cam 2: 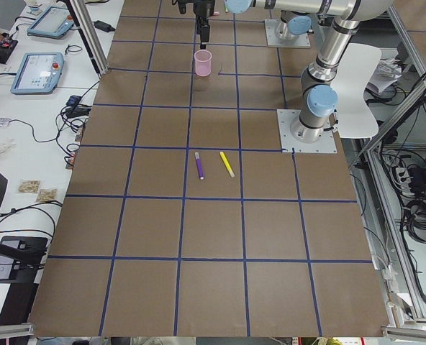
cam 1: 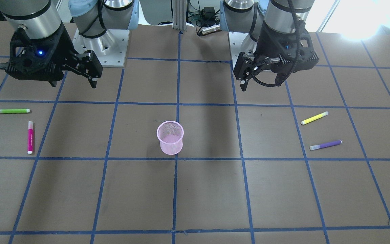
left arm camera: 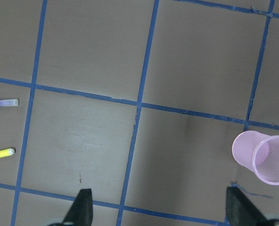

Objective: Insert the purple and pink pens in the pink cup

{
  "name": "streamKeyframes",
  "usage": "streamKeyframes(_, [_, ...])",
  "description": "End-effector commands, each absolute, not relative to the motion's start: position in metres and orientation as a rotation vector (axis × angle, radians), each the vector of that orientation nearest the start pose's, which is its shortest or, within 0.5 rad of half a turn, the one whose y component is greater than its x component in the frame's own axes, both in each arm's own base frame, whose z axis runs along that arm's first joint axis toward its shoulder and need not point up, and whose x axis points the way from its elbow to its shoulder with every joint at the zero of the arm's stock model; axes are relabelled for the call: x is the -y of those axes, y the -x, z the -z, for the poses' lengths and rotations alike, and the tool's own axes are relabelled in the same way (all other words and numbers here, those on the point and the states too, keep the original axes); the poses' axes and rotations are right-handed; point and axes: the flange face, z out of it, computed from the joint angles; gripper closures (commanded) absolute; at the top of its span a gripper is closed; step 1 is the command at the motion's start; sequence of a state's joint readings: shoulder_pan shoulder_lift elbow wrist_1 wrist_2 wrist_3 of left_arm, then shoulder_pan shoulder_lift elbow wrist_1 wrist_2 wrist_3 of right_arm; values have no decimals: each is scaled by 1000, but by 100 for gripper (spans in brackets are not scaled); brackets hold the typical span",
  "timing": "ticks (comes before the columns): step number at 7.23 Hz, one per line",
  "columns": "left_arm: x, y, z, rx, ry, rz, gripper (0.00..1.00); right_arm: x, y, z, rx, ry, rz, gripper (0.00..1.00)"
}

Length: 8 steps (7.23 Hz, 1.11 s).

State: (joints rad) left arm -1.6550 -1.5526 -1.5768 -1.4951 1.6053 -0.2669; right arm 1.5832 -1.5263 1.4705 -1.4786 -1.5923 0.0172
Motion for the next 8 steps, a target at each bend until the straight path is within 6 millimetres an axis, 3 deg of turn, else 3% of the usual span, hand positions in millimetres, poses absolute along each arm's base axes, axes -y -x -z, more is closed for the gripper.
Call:
streamKeyframes(1, [480, 171, -501, -3109, 277, 141, 0, 507, -136, -505, -3161, 3, -48, 0])
streamKeyframes(2, [481, 171, -500, -3109, 275, 138, 0, 510, -128, -497, -3161, 49, -76, 0])
streamKeyframes(3, [481, 170, -502, -3109, 275, 143, 0, 521, -87, -476, -3173, 24, -95, 0])
streamKeyframes(4, [481, 170, -502, -3109, 275, 143, 0, 530, -29, -447, -3155, 18, -91, 0])
streamKeyframes(6, [483, 164, -501, -3110, 234, 142, 0, 548, 42, -351, -3158, 265, -62, 0])
streamKeyframes(7, [488, 152, -498, -3110, 35, 132, 0, 550, 82, -314, -3159, 248, -54, 0])
streamKeyframes(8, [490, 131, -494, -3091, -48, 120, 0, 556, 112, -273, -3135, 365, -91, 0])
